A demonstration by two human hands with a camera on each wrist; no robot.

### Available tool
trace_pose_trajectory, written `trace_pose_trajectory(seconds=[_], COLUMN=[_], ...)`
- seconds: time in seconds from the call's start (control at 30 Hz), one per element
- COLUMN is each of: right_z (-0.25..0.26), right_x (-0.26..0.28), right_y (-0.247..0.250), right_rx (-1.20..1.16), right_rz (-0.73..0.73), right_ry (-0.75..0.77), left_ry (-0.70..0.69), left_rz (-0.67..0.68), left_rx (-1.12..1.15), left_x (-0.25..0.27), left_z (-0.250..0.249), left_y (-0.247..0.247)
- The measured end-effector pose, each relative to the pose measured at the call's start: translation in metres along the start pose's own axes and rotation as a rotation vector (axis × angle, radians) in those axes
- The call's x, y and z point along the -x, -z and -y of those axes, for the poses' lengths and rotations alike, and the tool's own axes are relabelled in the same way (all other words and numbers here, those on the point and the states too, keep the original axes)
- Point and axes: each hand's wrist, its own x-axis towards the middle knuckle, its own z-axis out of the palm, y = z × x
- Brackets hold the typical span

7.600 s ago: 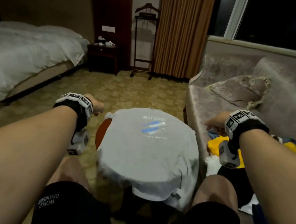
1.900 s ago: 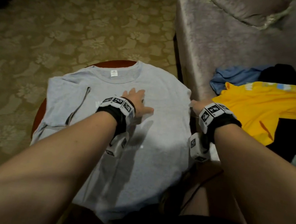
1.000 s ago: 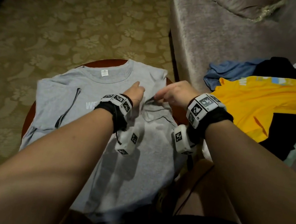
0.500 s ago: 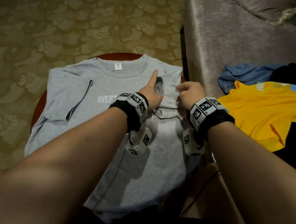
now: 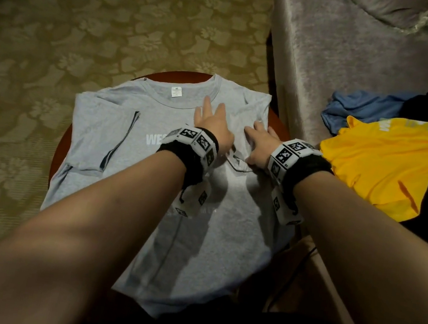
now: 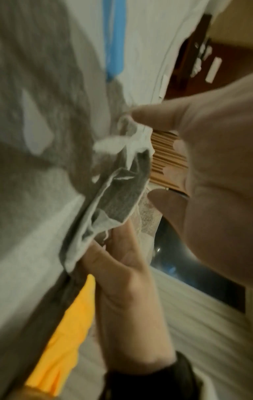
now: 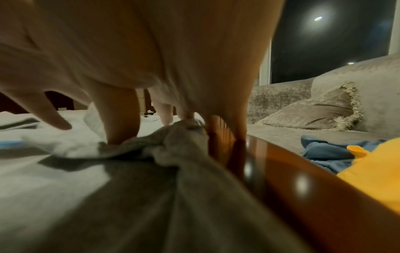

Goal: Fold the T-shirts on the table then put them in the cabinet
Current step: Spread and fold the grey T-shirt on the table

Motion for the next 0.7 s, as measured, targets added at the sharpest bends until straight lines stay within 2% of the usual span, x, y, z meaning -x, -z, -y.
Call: trace_pose_trajectory(seconds=[0.07,0.13,0.23,0.3,0.4,0.5,0.57,0.63,0.7], right_z=[0.001,0.0,-0.005,-0.008,-0.014,-0.009,0.0,0.027,0.048], right_x=[0.002,0.003,0.01,0.022,0.042,0.071,0.094,0.143,0.181], right_y=[0.001,0.001,0.004,0.013,0.019,0.024,0.029,0.041,0.049], right_rx=[-0.02,-0.06,-0.157,-0.232,-0.281,-0.223,-0.213,-0.23,-0.285], right_rz=[0.004,-0.014,-0.135,-0.182,-0.131,-0.067,-0.057,-0.143,-0.174], right_ry=[0.007,-0.02,-0.071,-0.131,-0.242,-0.314,-0.26,-0.149,-0.151], left_ry=[-0.088,-0.129,-0.062,-0.075,-0.086,0.006,0.088,0.151,0.231], left_rz=[0.028,0.129,0.194,0.142,0.032,-0.073,-0.109,-0.121,-0.13], left_rx=[-0.076,-0.203,-0.256,-0.213,-0.102,-0.085,-0.089,-0.093,-0.121], left_x=[0.002,0.005,0.0,0.001,0.011,0.027,0.039,0.056,0.072], left_z=[0.0,0.0,0.013,0.02,0.031,0.052,0.073,0.093,0.115], left_y=[-0.002,-0.005,-0.011,-0.012,0.0,0.016,0.027,0.036,0.043])
